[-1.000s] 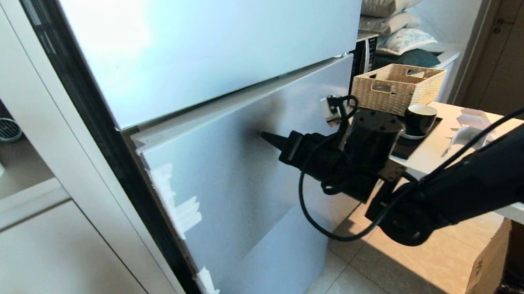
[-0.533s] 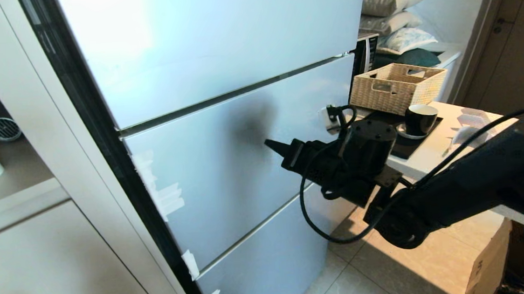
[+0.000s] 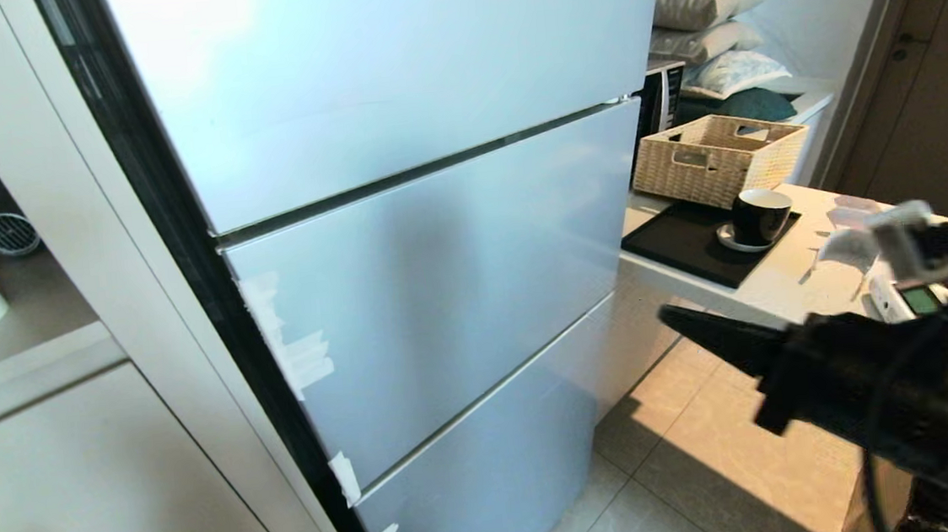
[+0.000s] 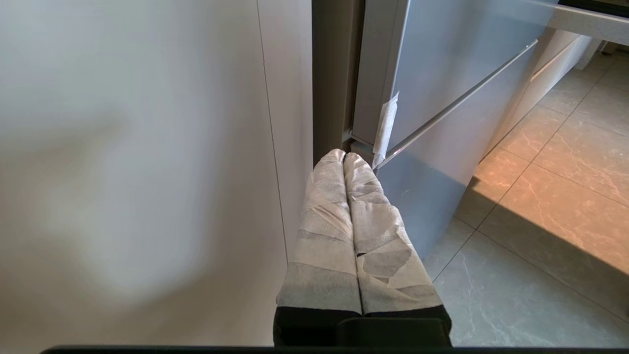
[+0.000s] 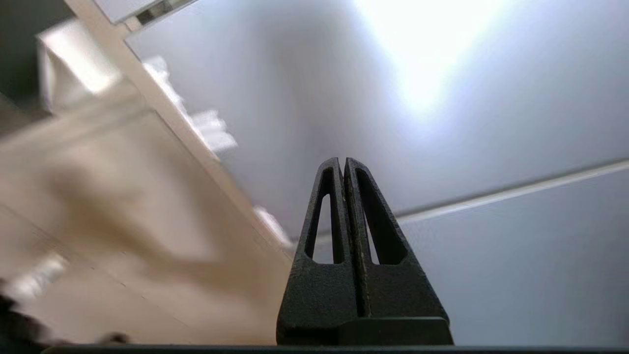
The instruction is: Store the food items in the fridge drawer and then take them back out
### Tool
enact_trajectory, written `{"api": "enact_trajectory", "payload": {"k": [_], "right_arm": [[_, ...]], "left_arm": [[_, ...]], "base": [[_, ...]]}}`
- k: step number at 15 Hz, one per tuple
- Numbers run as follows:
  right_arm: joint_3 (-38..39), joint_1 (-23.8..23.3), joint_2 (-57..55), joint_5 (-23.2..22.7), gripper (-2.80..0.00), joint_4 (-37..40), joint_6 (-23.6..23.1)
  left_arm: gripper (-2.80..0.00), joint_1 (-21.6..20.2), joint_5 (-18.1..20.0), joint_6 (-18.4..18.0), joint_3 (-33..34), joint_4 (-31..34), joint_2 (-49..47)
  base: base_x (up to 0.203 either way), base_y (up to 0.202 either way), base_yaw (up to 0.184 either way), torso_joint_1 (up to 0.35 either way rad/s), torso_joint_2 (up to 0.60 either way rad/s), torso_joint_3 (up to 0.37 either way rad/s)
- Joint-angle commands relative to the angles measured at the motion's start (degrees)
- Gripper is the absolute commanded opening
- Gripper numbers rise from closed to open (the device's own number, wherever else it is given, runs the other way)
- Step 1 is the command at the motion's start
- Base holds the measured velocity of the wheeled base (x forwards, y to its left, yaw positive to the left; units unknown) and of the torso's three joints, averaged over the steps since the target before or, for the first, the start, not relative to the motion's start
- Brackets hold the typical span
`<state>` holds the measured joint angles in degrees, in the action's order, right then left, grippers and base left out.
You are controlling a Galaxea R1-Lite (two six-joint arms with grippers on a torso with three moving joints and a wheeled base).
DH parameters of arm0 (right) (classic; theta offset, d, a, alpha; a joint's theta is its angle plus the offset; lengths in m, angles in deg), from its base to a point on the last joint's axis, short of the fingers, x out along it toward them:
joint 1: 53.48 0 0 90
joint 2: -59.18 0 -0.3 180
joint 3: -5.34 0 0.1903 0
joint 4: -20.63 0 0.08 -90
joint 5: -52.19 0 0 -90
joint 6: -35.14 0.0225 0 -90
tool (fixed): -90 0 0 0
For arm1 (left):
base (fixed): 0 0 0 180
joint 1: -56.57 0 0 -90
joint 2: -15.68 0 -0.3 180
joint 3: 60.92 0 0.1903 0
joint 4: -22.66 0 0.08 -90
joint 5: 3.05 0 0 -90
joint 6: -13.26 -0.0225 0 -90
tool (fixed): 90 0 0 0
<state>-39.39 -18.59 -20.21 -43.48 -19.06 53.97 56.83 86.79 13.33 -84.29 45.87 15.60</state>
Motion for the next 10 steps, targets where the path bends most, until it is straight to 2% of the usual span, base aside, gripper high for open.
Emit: {"api": "enact_trajectory", "payload": {"k": [1, 3, 5, 8, 9, 10], "right_arm": [[6.4, -5.4, 21.3, 1.4, -2.80, 6.9, -4.2], [10.6, -14.9, 36.2, 2.9, -2.80, 20.4, -7.8], [15.0, -22.1, 48.3, 3.0, -2.80, 32.3, -10.9], [19.6, -27.6, 62.1, 2.2, -2.80, 46.2, -18.1], [20.6, -28.7, 63.8, 2.2, -2.80, 53.7, -21.4], [21.1, -29.4, 63.8, 2.3, -2.80, 57.9, -23.5]], "left_arm": [[-2.80, 0.0, 0.0, 0.0, 0.0, 0.0, 0.0], [-2.80, 0.0, 0.0, 0.0, 0.0, 0.0, 0.0], [-2.80, 0.0, 0.0, 0.0, 0.0, 0.0, 0.0], [-2.80, 0.0, 0.0, 0.0, 0.0, 0.0, 0.0], [-2.80, 0.0, 0.0, 0.0, 0.0, 0.0, 0.0], [-2.80, 0.0, 0.0, 0.0, 0.0, 0.0, 0.0]], "base": [[0.000, 0.000, 0.000, 0.000, 0.00, 0.000], [0.000, 0.000, 0.000, 0.000, 0.00, 0.000], [0.000, 0.000, 0.000, 0.000, 0.00, 0.000], [0.000, 0.000, 0.000, 0.000, 0.00, 0.000], [0.000, 0.000, 0.000, 0.000, 0.00, 0.000], [0.000, 0.000, 0.000, 0.000, 0.00, 0.000]]}}
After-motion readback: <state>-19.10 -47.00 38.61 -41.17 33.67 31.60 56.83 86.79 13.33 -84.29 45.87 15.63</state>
